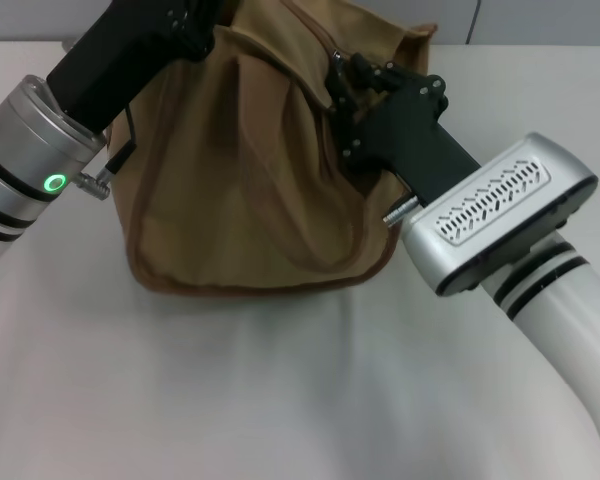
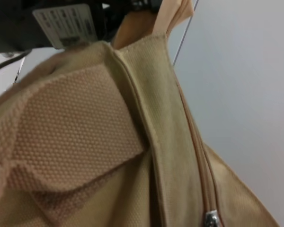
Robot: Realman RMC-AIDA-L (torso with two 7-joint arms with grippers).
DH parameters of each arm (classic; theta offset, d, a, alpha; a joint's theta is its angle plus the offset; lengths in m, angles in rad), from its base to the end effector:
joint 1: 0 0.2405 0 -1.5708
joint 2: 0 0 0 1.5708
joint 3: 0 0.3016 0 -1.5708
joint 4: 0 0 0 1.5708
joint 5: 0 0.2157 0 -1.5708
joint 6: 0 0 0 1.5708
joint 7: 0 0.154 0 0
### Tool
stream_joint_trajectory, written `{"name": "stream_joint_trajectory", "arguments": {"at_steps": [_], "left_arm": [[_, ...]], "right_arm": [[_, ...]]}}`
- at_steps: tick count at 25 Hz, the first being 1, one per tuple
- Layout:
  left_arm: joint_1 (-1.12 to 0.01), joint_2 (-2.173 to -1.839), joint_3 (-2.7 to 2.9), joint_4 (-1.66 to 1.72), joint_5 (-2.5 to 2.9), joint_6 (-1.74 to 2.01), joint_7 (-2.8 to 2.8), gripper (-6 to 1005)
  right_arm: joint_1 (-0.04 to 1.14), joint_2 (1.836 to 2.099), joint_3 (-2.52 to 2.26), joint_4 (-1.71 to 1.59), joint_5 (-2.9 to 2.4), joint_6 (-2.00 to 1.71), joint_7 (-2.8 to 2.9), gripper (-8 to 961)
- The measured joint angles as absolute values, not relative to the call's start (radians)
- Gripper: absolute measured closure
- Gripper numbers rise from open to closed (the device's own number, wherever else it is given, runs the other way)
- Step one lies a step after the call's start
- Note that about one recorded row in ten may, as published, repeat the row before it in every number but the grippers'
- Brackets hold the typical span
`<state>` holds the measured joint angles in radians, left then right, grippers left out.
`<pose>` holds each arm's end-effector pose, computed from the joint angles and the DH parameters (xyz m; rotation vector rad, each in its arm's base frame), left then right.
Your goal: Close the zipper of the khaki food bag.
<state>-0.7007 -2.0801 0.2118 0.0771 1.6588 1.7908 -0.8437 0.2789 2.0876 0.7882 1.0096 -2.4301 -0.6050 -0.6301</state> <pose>-0.2172 0.3749 -0.0223 -2.0647 -0.3041 -1.6443 0.1932 0.3371 -0.1349 -2.0012 0.0682 0.5904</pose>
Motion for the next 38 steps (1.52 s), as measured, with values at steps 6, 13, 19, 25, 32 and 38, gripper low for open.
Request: {"name": "stream_joint_trajectory", "arguments": {"at_steps": [6,13,19,25,32,38], "left_arm": [[-0.7,-2.08,0.212,0.076,1.659,1.789,-0.844,972],[-0.701,-2.08,0.212,0.077,1.659,1.787,-0.844,972],[-0.697,-2.08,0.212,0.077,1.656,1.786,-0.844,971],[-0.697,-2.08,0.211,0.077,1.654,1.78,-0.841,971],[-0.696,-2.08,0.211,0.077,1.654,1.779,-0.841,971],[-0.695,-2.08,0.212,0.077,1.654,1.779,-0.84,971]], "right_arm": [[0.289,2.084,0.789,0.992,-2.437,-0.61,-0.565,664],[0.31,2.087,0.801,0.978,-2.43,-0.607,-0.562,672],[0.306,2.087,0.807,0.974,-2.43,-0.612,-0.564,678],[0.309,2.089,0.815,0.965,-2.43,-0.613,-0.565,693],[0.329,2.089,0.818,0.951,-2.43,-0.613,-0.565,720],[0.364,2.09,0.81,0.916,-2.43,-0.612,-0.562,743]]}}
